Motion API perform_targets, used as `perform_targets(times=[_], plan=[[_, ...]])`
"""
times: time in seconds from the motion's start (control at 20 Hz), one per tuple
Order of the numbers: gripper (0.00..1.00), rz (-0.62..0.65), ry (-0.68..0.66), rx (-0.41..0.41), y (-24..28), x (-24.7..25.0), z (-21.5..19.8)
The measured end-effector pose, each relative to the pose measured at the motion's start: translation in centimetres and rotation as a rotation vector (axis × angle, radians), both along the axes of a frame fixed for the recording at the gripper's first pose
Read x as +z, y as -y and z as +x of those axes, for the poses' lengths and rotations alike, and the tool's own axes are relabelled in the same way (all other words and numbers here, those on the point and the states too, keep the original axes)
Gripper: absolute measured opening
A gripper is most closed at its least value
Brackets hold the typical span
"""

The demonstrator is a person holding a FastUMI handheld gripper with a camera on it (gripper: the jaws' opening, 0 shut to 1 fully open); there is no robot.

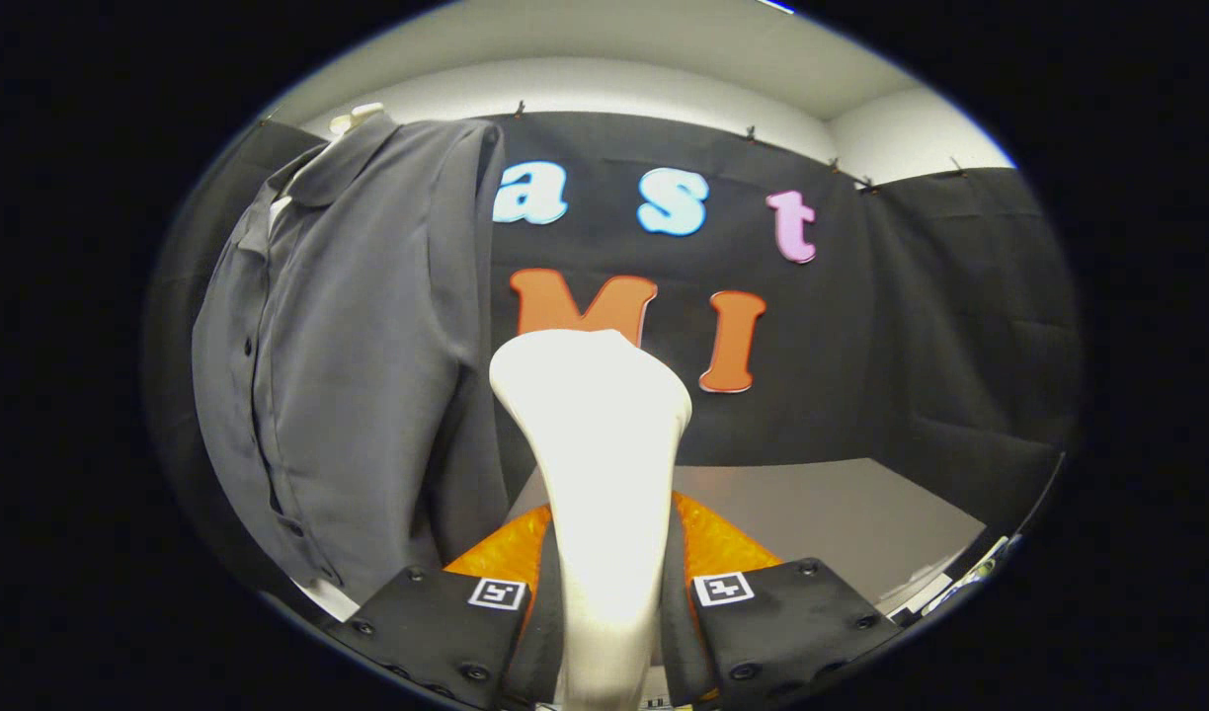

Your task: Iron the clothes twice with a garment steamer, once on the left side and once on the right side.

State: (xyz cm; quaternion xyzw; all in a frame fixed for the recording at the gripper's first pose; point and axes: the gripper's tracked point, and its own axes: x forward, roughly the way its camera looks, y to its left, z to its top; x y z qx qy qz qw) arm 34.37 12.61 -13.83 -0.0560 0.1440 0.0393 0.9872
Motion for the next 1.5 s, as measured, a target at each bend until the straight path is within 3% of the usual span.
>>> perform_targets(times=[0.35, 0.6, 0.9, 1.2, 1.5], plan=[[0.48, -0.001, 0.09, -0.121, 0.5, 4.8, -9.8], [0.48, -0.021, 0.166, -0.114, -2.8, 9.0, -15.6], [0.48, -0.006, 0.214, 0.018, -11.6, 11.6, -17.9], [0.48, 0.124, 0.208, 0.199, -23.5, 10.6, -18.2], [0.48, 0.135, 0.182, 0.27, -31.7, 9.5, -15.7]])
